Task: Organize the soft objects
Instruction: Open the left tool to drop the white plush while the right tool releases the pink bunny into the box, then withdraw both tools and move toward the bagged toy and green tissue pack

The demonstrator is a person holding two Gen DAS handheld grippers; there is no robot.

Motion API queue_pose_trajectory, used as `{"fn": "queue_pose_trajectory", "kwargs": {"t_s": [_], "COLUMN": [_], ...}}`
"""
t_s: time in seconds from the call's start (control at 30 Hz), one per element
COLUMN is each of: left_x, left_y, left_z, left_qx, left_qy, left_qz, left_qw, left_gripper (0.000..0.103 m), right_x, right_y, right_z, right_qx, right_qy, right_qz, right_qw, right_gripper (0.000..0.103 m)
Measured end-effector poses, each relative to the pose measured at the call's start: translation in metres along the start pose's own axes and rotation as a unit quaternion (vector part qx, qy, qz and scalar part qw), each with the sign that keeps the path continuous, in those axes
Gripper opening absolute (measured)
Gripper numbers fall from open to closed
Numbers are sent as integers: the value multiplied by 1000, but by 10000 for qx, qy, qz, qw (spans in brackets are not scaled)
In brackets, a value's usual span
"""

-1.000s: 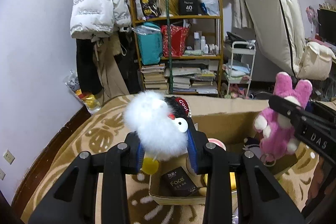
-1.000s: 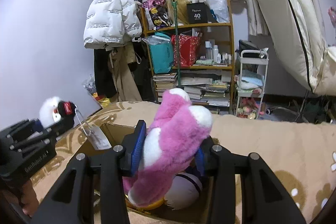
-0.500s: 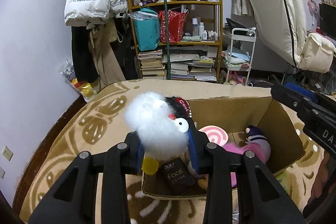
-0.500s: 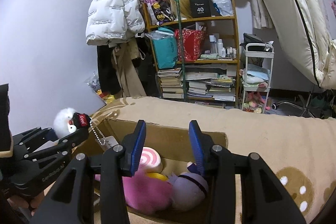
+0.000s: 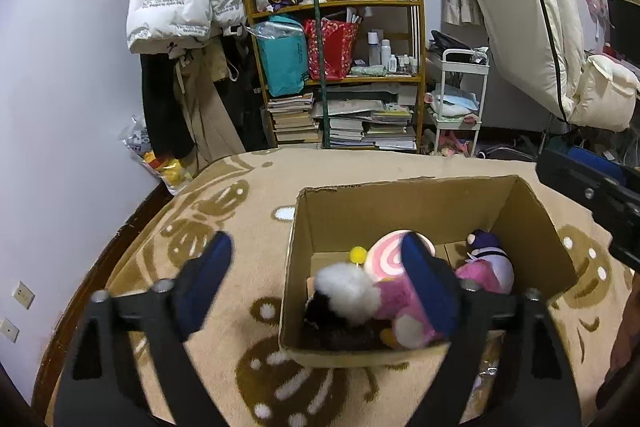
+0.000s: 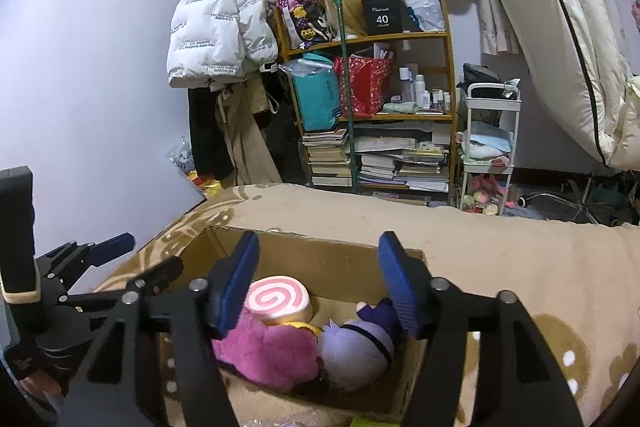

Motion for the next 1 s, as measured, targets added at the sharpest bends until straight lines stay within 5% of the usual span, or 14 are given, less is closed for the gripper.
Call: {"fn": "queue_pose_trajectory", "kwargs": {"t_s": [0.23,0.53,1.0], "left_x": [-30,-75,-107], "left_y": [-3,-3,-32], "left_z": [6,5,1], "left_qx": [180,154,3], "left_qy": [63,18,-104], "left_qz": [23,62,-388], "left_qw": [9998,9999,9992], "left_gripper": [97,99,99], "right_x": [-32,-77,-114], "right_y": [-2,-4,-26], "right_z": [5,2,11], "right_qx": [125,144,383], "right_qy": [-80,-256,-463], "right_qz": [-23,-78,-469], "right_qw": [9999,9995,9971], "right_gripper": [103,103,103]}}
Point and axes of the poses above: each gripper's, at about its wrist camera, not at the fingertips, and x roughly the way its jaws point, z to its right, y to its top, the point moved 6 cm from there along x, roughly the way its jaws point, and after that the axes turned 8 degrees about z, right-handed, at the moved point
